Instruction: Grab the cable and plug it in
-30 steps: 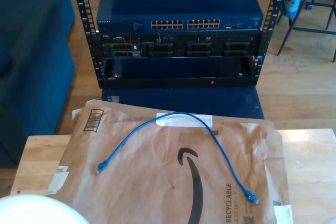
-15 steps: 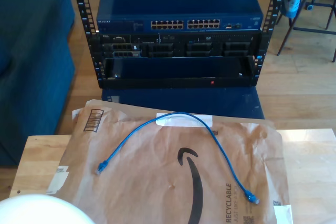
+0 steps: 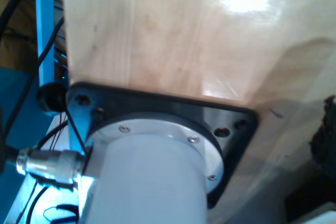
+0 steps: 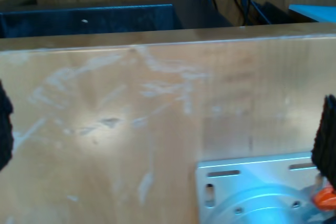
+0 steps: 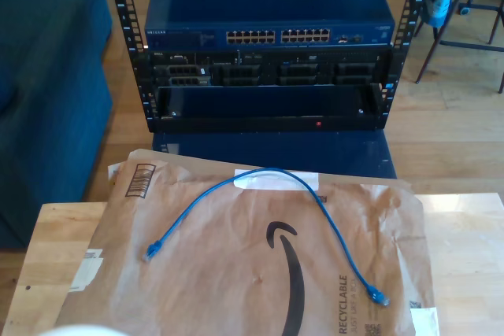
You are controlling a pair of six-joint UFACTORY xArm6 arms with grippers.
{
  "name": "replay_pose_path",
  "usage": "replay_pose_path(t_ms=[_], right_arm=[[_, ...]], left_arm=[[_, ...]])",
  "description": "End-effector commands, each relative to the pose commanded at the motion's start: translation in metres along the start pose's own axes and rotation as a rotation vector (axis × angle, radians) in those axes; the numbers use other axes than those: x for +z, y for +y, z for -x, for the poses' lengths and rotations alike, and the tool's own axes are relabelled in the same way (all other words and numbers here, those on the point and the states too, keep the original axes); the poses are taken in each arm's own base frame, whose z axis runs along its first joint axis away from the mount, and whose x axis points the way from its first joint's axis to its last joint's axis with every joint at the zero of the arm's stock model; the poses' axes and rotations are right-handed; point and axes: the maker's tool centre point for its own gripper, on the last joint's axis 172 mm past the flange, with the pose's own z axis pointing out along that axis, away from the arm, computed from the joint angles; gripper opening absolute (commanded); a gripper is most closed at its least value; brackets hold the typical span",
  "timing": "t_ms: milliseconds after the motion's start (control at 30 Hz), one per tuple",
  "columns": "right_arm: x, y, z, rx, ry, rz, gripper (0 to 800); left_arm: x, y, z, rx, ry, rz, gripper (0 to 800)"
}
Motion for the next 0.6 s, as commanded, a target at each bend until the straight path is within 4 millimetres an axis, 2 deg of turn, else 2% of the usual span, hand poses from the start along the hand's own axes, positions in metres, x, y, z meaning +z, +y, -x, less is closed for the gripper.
replay_pose_path(t_ms=[300,400,600], right_arm=[[-0.038,-0.076,0.030,0.014,0.067,-0.038,796],[-0.051,-0.086,0.047,0.008,0.056,-0.019,796],[-0.053,-0.115,0.080,0.018,0.027,0.048,796]], left_arm=[[-0.021,0.030,0.003,-0.014,0.044,-0.046,800],[-0.023,0.035,0.004,-0.012,0.053,-0.051,800],[-0.033,0.059,0.007,-0.022,0.093,-0.072,800]])
